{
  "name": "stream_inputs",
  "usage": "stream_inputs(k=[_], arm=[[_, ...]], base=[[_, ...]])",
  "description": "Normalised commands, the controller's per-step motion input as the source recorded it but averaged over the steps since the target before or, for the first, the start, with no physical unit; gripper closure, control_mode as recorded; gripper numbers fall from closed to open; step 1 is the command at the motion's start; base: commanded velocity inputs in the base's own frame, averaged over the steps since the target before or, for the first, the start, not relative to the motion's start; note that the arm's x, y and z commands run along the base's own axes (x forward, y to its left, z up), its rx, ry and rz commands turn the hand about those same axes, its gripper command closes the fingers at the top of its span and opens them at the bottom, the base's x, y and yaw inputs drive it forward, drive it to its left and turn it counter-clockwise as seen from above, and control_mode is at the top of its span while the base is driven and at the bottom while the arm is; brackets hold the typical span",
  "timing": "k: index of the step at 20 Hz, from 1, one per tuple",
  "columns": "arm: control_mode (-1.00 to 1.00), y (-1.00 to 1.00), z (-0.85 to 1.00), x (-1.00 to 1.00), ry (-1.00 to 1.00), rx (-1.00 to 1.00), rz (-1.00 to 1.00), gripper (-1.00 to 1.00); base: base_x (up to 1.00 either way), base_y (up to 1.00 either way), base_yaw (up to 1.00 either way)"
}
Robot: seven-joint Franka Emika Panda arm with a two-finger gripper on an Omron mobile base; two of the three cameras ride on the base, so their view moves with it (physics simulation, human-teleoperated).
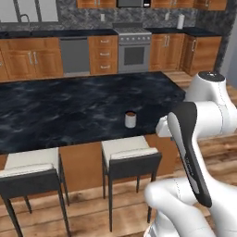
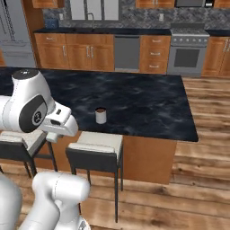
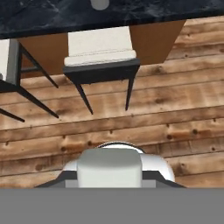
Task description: Pick up the marshmallow and place it in the cup of hot chocolate on the dining counter.
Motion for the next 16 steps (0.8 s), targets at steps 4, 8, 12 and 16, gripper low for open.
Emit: stream_inputs(k=[4, 8, 12, 16], arm=[[1.00, 0.00, 0.00, 0.00, 0.00, 0.00, 0.00, 1.00], [1.00, 0.00, 0.00, 0.00, 0.00, 0.00, 0.00, 1.00], [1.00, 0.00, 0.00, 0.00, 0.00, 0.00, 0.00, 1.00], [1.00, 0.00, 0.00, 0.00, 0.00, 0.00, 0.00, 1.00]], base=[[0.72, -0.34, 0.07], [0.75, -0.18, 0.03], [0.65, -0.02, 0.00], [0.21, -0.02, 0.00]])
